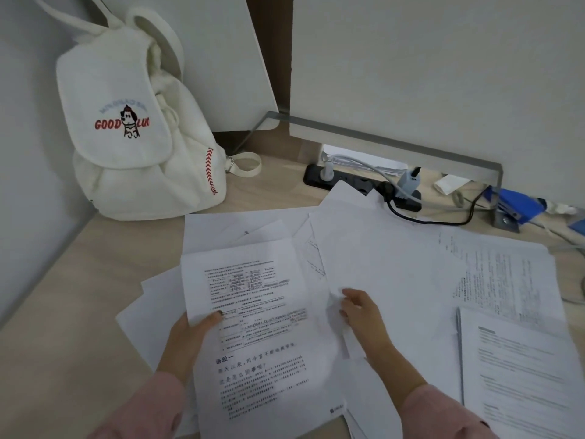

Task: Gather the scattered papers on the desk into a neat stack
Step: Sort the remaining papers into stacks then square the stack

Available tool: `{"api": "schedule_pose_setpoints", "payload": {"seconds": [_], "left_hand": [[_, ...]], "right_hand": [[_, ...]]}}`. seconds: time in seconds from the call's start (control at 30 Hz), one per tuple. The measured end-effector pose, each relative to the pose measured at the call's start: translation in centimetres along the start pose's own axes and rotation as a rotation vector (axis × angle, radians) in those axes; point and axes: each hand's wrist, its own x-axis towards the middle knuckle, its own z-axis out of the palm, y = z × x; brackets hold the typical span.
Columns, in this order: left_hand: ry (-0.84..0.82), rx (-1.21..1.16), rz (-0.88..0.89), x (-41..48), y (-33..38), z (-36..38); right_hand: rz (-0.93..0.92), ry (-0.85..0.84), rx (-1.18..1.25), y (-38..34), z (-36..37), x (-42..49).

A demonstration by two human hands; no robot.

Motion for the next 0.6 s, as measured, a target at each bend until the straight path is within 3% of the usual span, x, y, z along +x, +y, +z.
{"api": "schedule_pose_setpoints", "payload": {"seconds": [0.17,0.3,0.37,0.5,0.6], "left_hand": [[0.084,0.1,0.012,0.1,-1.7,-1.4],[0.06,0.114,0.015,0.2,-2.2,-1.5],[0.031,0.1,0.017,0.2,-2.2,-1.3],[-0.023,0.072,0.007,0.0,-2.4,-0.4],[-0.065,0.063,-0.013,-0.2,-2.6,0.3]], "right_hand": [[0.009,-0.05,-0.06,-1.1,1.8,0.6],[-0.166,0.198,-0.613,-0.5,1.7,0.8],[-0.202,0.21,-0.832,0.8,0.9,0.6],[-0.182,0.104,-1.015,2.9,0.2,0.2],[-0.277,0.136,-1.079,3.2,0.0,0.0]]}}
